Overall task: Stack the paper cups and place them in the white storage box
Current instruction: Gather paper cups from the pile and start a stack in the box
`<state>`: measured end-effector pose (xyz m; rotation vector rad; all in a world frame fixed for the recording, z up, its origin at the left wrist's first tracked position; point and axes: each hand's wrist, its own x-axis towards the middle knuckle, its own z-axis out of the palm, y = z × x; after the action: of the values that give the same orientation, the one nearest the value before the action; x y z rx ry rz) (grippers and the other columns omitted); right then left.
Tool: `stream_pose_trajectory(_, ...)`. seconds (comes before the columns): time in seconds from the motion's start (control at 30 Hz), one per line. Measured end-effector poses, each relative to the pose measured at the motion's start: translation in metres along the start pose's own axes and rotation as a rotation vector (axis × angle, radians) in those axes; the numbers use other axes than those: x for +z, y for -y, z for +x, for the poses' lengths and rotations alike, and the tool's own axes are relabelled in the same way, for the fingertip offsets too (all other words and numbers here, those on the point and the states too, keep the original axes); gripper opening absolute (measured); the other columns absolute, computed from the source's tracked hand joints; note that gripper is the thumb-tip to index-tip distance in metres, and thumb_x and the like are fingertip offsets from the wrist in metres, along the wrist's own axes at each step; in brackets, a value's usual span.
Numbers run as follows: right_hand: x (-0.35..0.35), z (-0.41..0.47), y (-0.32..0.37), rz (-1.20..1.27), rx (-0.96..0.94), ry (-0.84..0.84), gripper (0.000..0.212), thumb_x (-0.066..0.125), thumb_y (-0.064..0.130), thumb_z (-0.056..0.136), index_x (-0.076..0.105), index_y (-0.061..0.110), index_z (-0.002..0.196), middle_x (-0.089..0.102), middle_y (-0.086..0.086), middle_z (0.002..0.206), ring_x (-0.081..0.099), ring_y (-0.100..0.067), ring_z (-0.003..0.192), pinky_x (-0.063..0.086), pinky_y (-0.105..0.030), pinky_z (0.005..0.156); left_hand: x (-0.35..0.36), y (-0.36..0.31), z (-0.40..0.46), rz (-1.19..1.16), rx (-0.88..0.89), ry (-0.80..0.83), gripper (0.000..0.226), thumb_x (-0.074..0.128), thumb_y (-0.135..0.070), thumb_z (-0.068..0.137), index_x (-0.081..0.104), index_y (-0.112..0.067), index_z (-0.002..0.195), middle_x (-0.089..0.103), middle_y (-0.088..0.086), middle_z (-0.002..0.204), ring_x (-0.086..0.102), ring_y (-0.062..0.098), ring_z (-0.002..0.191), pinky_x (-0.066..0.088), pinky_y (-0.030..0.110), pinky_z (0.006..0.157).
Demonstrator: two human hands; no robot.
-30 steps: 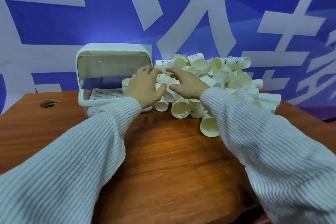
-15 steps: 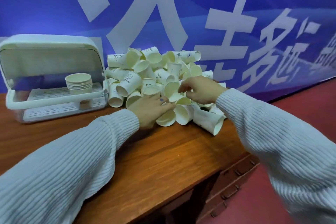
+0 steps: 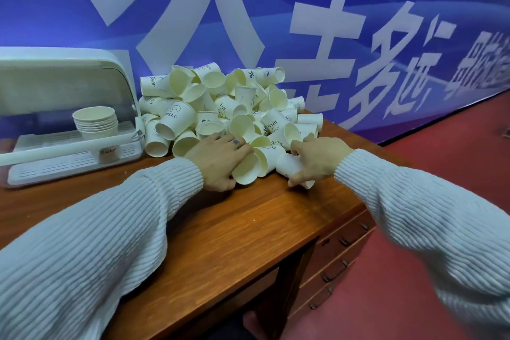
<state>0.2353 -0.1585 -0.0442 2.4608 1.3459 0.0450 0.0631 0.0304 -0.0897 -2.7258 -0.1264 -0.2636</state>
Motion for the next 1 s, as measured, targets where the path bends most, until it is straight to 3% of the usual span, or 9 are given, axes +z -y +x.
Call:
stream_pose_trajectory(0.2,-0.001,-0.007,-0.004,0.134,-0.004,-0.04,0.079,0.078,0.052,0.079,0.04,0.031,0.145,0.052,-0.003,0.13,0.048,-0.019,0.097,0.052,-0.038,0.085,-0.006,-0.004,-0.007,-0.117,-0.033,-0.063,0.077,0.058,-0.061,0.082,0.036,-0.019,0.142,0.062,0.002,0.127,0.056,0.022,0.117,0.043,0.038,0.101)
stream_pose_trajectory(0.27,-0.011,-0.01,-0.006,0.2,-0.029,-0.08,0.079,0.078,0.052,0.079,0.039,0.033,0.145,0.051,-0.002,0.132,0.05,-0.021,0.102,0.052,-0.04,0.09,-0.011,0.0,-0.012,-0.189,-0.073,-0.093,0.074,0.056,-0.06,0.08,0.039,-0.018,0.139,0.063,0.003,0.118,0.058,0.024,0.108,0.045,0.039,0.089)
stream_pose_trajectory(0.33,-0.022,-0.012,-0.004,0.275,-0.069,-0.137,0.08,0.078,0.053,0.079,0.039,0.034,0.146,0.048,0.002,0.129,0.053,-0.021,0.103,0.051,-0.037,0.085,-0.016,0.006,-0.017,-0.267,-0.123,-0.148,0.07,0.055,-0.06,0.077,0.042,-0.019,0.132,0.062,0.004,0.11,0.06,0.027,0.1,0.048,0.039,0.077)
stream_pose_trajectory(0.47,-0.043,-0.01,0.014,0.484,-0.173,-0.269,0.086,0.082,0.049,0.075,0.038,0.034,0.147,0.053,0.001,0.132,0.058,-0.022,0.11,0.054,-0.038,0.087,-0.03,0.024,-0.033,-0.431,-0.285,-0.33,0.053,0.065,-0.056,0.078,0.049,-0.024,0.118,0.064,-0.003,0.101,0.064,0.025,0.093,0.046,0.036,0.063)
stream_pose_trajectory(0.6,-0.063,0.001,0.05,0.662,-0.284,-0.422,0.081,0.082,0.042,0.078,0.041,0.03,0.147,0.056,0.004,0.123,0.059,-0.017,0.105,0.044,-0.022,0.075,-0.043,0.053,-0.065,-0.497,-0.504,-0.455,0.064,0.067,-0.056,0.078,0.047,-0.025,0.13,0.066,0.001,0.117,0.064,0.028,0.106,0.053,0.042,0.077)
stream_pose_trajectory(0.7,-0.081,0.016,0.09,0.81,-0.336,-0.541,0.066,0.076,0.047,0.083,0.05,0.033,0.142,0.058,0.007,0.118,0.059,-0.016,0.108,0.05,-0.032,0.088,-0.049,0.082,-0.098,-0.564,-0.664,-0.556,0.064,0.07,-0.052,0.084,0.045,-0.021,0.134,0.062,0.005,0.127,0.061,0.031,0.113,0.048,0.04,0.086)
stream_pose_trajectory(0.8,-0.098,0.037,0.136,0.927,-0.376,-0.536,0.062,0.078,0.051,0.079,0.051,0.033,0.132,0.061,0.006,0.114,0.063,-0.019,0.105,0.053,-0.041,0.093,-0.05,0.107,-0.133,-0.633,-0.833,-0.635,0.064,0.07,-0.047,0.086,0.04,-0.026,0.139,0.061,0.002,0.131,0.059,0.028,0.118,0.042,0.035,0.088)
stream_pose_trajectory(0.9,-0.117,0.06,0.181,0.959,-0.416,-0.583,0.062,0.08,0.054,0.072,0.053,0.03,0.122,0.06,0.008,0.114,0.061,-0.016,0.103,0.055,-0.04,0.09,-0.048,0.125,-0.161,-0.653,-0.981,-0.666,0.08,0.064,-0.054,0.081,0.032,-0.028,0.149,0.063,0.005,0.132,0.06,0.031,0.115,0.048,0.042,0.096)
stream_pose_trajectory(1.0,-0.136,0.079,0.22,0.902,-0.47,-0.66,0.063,0.079,0.052,0.076,0.057,0.029,0.13,0.055,0.003,0.125,0.056,-0.016,0.111,0.049,-0.035,0.096,-0.043,0.139,-0.181,-0.645,-1.059,-0.675,0.079,0.065,-0.055,0.082,0.032,-0.03,0.149,0.062,0.005,0.133,0.06,0.032,0.114,0.048,0.043,0.097)
